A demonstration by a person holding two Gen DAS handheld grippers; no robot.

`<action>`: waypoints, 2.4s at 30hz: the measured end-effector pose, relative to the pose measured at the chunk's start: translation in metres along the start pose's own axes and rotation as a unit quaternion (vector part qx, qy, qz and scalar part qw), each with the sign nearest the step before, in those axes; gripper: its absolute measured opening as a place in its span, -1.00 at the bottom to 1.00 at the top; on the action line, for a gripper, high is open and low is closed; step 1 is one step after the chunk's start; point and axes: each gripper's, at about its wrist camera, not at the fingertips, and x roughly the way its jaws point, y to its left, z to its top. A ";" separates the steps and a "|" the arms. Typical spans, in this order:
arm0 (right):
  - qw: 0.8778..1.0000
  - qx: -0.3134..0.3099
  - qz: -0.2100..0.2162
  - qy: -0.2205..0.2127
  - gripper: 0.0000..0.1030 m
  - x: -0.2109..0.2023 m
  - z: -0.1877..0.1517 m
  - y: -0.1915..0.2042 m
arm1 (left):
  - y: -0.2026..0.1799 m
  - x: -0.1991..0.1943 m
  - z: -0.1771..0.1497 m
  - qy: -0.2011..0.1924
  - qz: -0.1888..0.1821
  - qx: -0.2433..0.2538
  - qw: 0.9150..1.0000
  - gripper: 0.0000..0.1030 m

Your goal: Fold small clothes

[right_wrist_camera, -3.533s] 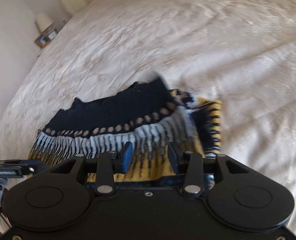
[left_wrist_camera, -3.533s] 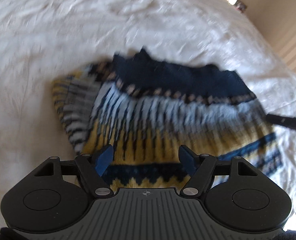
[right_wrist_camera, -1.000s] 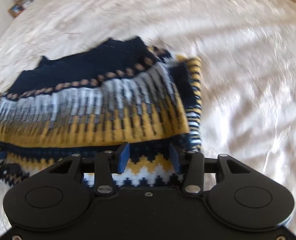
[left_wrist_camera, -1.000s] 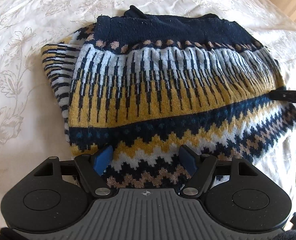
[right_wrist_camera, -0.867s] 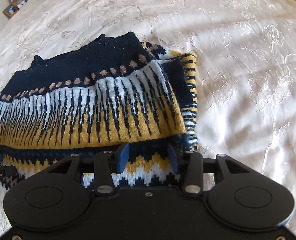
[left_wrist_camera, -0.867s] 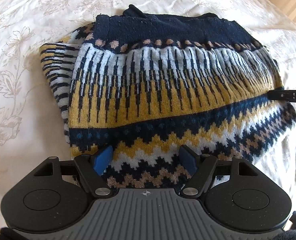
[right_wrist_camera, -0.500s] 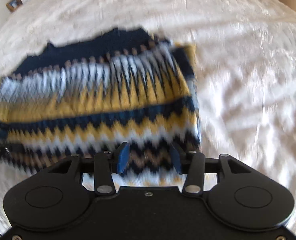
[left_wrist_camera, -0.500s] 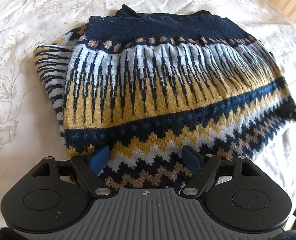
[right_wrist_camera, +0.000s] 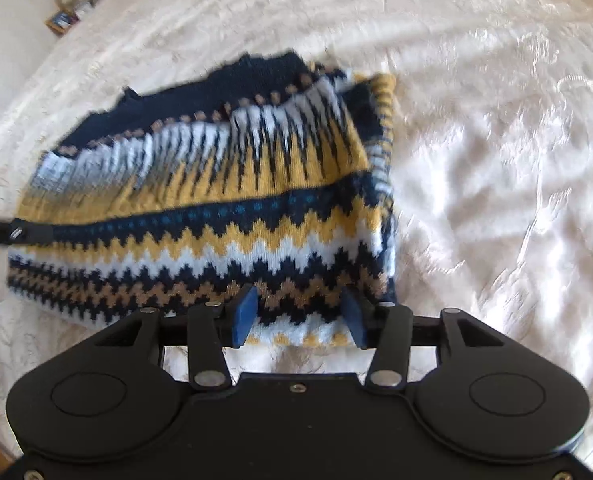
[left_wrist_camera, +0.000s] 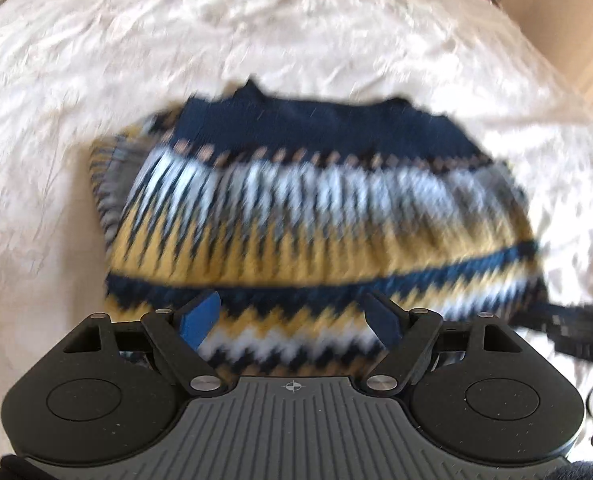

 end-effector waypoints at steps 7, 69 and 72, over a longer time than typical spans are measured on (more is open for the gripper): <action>0.998 0.010 0.035 -0.055 0.17 -0.027 0.029 -0.036 | -0.047 0.027 0.041 -0.018 0.018 0.010 1.000 0.53; 0.979 0.089 0.183 0.024 1.00 0.089 0.107 -0.097 | -0.072 0.110 0.052 0.022 0.079 0.003 0.997 0.99; 0.978 0.088 0.186 0.030 1.00 0.095 0.108 -0.095 | -0.073 0.107 0.051 0.022 0.076 0.003 0.997 0.98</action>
